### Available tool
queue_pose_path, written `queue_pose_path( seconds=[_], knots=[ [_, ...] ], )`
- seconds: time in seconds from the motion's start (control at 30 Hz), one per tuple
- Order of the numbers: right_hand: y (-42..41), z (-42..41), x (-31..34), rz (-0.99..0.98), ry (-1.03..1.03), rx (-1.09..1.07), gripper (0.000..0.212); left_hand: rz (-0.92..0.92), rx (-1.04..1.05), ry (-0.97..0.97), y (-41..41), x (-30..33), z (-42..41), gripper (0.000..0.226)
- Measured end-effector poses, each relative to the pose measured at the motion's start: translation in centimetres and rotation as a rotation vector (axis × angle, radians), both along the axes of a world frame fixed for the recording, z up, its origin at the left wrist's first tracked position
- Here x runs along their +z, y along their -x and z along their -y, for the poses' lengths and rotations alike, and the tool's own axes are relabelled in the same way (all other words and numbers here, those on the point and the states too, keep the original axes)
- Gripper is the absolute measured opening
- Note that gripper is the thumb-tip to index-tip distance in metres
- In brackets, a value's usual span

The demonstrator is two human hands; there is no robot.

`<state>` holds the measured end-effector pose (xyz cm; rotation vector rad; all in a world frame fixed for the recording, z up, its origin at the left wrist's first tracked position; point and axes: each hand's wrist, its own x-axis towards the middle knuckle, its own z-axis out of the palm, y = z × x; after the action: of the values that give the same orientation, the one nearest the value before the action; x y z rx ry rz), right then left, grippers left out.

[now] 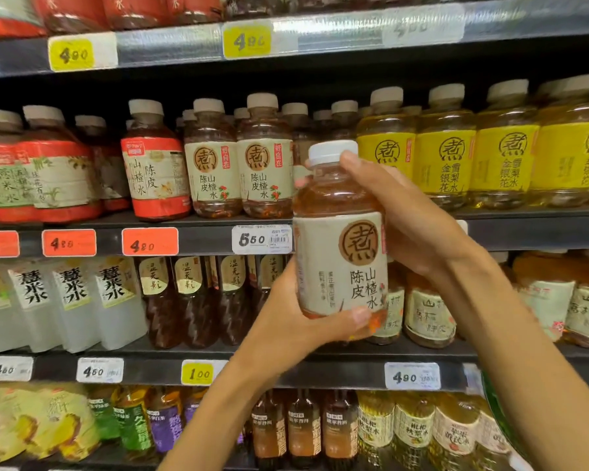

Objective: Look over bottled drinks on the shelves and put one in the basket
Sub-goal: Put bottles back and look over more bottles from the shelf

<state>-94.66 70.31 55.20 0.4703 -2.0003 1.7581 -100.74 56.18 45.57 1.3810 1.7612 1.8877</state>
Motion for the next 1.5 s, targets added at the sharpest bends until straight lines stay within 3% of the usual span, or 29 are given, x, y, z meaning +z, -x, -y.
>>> queue_pose_path(
  seconds=[0.2, 0.4, 0.53, 0.9, 1.07, 1.33, 1.5],
  knots=[
    [0.4, 0.4, 0.3, -0.185, 0.092, -0.111, 0.032, -0.002, -0.007, -0.048, 0.6, 1.0, -0.5, 0.072],
    [1.5, 0.7, 2.1, -0.463, 0.066, -0.383, 0.02, -0.317, 0.302, -0.113, 1.4, 3.6, -1.5, 0.088],
    [2.9, 0.3, 3.0, -0.529, -0.008, -0.429, 0.021, -0.355, 0.405, -0.125, 2.9, 4.7, -2.9, 0.088],
    [6.9, -0.9, 3.9, -0.501, -0.06, -0.482, 0.02, -0.326, 0.526, -0.196, 5.2, 4.8, -4.9, 0.089],
    [8.2, -1.0, 3.9, -0.487, -0.065, -0.621, 0.041, -0.479, 0.654, -0.136, 5.4, 4.7, -5.8, 0.088],
    [7.7, -2.8, 2.8, -0.576, -0.259, -0.794, 0.02, -0.683, 0.886, 0.026, 5.1, 5.2, -6.4, 0.088],
    [7.5, -3.6, 2.2, -0.498, -0.436, -0.813, 0.039, -0.823, 1.094, 0.16, 5.5, 6.1, -6.8, 0.088]
  ],
)
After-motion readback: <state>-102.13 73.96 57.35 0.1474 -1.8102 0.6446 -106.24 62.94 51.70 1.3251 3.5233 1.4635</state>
